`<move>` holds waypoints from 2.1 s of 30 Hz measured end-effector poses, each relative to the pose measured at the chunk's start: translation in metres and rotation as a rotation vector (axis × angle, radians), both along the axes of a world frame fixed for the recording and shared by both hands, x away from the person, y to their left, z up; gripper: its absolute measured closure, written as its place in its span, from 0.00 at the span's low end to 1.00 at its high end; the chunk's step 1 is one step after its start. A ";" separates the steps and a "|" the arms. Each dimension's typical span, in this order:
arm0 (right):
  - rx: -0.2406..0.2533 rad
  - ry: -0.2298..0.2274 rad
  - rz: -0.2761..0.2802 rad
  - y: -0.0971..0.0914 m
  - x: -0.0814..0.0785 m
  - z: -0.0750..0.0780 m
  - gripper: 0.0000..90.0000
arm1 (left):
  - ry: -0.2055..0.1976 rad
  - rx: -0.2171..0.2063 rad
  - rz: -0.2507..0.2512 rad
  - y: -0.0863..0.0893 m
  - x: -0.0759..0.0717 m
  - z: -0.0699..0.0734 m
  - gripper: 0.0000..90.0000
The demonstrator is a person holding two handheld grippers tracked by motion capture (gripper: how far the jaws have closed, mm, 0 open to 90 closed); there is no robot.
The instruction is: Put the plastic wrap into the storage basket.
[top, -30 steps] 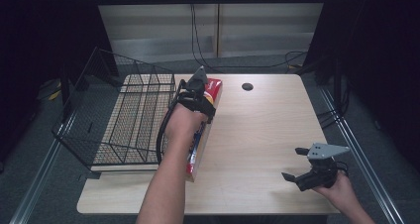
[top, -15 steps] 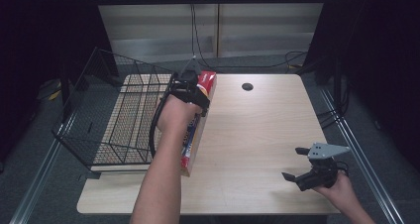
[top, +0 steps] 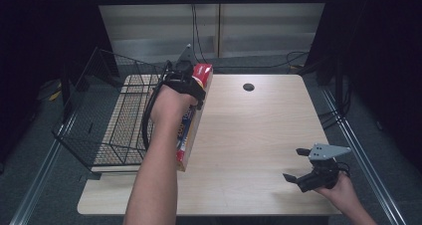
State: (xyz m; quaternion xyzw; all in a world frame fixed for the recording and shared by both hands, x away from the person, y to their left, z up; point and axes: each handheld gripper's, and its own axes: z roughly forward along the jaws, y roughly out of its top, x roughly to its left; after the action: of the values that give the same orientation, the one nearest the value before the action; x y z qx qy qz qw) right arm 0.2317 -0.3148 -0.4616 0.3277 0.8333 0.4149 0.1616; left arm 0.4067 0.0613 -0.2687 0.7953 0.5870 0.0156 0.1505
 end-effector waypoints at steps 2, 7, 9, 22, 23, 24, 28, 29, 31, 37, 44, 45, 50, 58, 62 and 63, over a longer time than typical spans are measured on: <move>0.006 0.002 -0.001 0.000 0.000 0.000 0.00 | -0.006 -0.003 0.009 0.002 0.000 0.001 0.50; 0.009 0.002 -0.001 -0.001 0.000 0.001 0.00 | -0.013 0.006 0.022 0.006 0.000 0.009 0.50; 0.008 0.003 -0.001 -0.001 0.000 0.001 0.00 | -0.008 0.003 0.023 0.008 0.001 0.011 0.50; 0.010 -0.004 -0.006 -0.002 0.000 0.001 0.00 | -0.013 0.006 0.048 0.023 0.002 0.023 0.50; 0.010 -0.004 -0.006 -0.002 0.000 0.001 0.00 | -0.011 0.007 0.044 0.025 0.002 0.024 0.50; 0.010 -0.002 -0.004 -0.002 0.000 0.001 0.00 | -0.010 0.008 0.054 0.026 0.002 0.026 0.50; 0.008 0.002 -0.006 -0.002 -0.001 0.001 0.00 | -0.021 0.019 0.066 0.034 0.001 0.032 0.50; 0.007 0.001 -0.006 -0.002 -0.001 0.001 0.00 | -0.018 0.020 0.068 0.035 0.001 0.034 0.50; 0.004 0.000 -0.004 -0.002 0.000 0.001 0.00 | -0.020 0.022 0.074 0.038 0.001 0.036 0.50; 0.003 0.007 0.000 -0.001 -0.001 0.001 0.00 | -0.014 0.022 0.087 0.048 0.002 0.040 0.50; 0.001 0.004 0.000 -0.002 -0.001 0.001 0.00 | -0.016 0.036 0.106 0.059 0.003 0.045 0.50; 0.002 0.001 0.002 -0.002 -0.001 0.001 0.00 | -0.019 0.034 0.111 0.060 0.003 0.046 0.50; 0.008 -0.002 -0.003 -0.002 -0.001 0.001 0.00 | -0.019 0.045 0.126 0.068 0.003 0.047 0.50; 0.008 0.007 0.000 -0.001 0.000 0.000 0.00 | -0.011 0.034 0.137 0.080 0.003 0.047 0.50; 0.007 0.009 -0.002 -0.002 0.000 0.000 0.00 | -0.010 0.038 0.158 0.089 0.002 0.050 0.50; 0.007 0.009 -0.002 -0.002 0.000 0.000 0.00 | -0.010 0.038 0.158 0.089 0.002 0.050 0.50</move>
State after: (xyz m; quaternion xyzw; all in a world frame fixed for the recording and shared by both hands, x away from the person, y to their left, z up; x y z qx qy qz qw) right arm 0.2314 -0.3164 -0.4617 0.3308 0.8322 0.4164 0.1571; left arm 0.4084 0.1500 -0.2187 0.7492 0.6467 0.0426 0.1366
